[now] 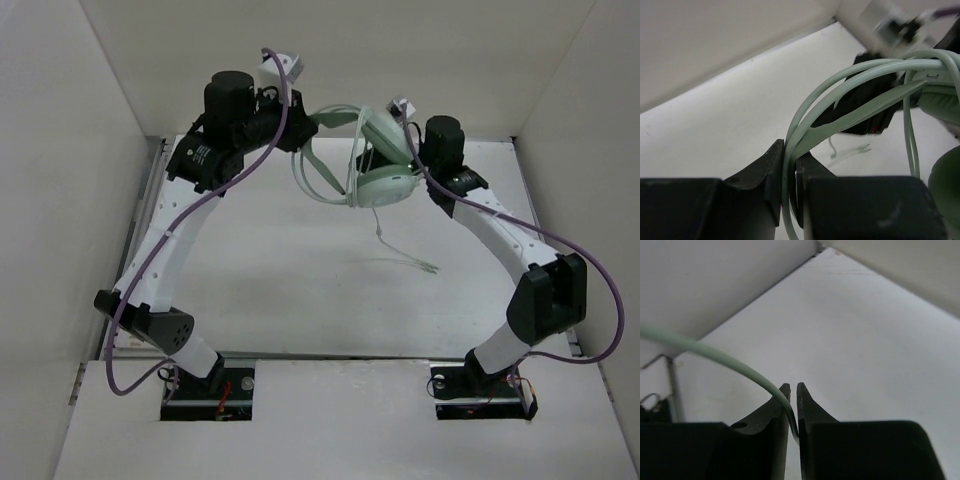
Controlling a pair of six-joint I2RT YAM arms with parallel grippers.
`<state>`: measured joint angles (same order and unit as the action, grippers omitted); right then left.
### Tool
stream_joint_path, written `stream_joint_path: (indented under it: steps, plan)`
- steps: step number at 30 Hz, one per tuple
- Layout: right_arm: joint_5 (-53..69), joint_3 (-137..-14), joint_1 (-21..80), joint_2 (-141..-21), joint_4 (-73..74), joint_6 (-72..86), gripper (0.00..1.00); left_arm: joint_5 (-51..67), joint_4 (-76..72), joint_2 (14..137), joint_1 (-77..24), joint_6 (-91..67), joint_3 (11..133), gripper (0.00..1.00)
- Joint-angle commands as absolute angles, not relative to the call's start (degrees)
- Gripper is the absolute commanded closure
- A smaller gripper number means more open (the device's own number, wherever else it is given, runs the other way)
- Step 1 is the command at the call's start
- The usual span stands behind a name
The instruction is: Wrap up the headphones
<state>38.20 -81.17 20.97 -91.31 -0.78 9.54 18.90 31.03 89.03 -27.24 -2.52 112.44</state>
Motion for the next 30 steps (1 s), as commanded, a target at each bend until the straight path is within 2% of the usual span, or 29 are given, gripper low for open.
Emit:
stream_joint_path:
  steps: [1,7,16,24,30]
  plan:
    - [48.94,-75.34,21.92,-91.32,-14.29,30.11,0.82,23.55,21.10,88.76,-26.85,-10.01,121.27,1.00]
    - [51.42,-65.06,24.29,-91.58,-35.21,49.37,0.73,21.45,17.32,90.61,-24.75,-15.28,125.68,1.00]
    - [51.77,-58.71,29.13,-89.21,-38.84,52.82,0.70,7.83,13.45,92.63,-17.89,-15.73,129.02,1.00]
    - [54.14,-60.64,32.74,-89.47,-40.78,53.79,0.74,-8.42,10.73,93.25,-17.35,-8.98,127.19,1.00]
    - [55.46,-61.61,32.83,-89.03,-40.96,53.44,0.90,-9.40,8.88,91.93,-16.83,-7.12,123.49,1.00]
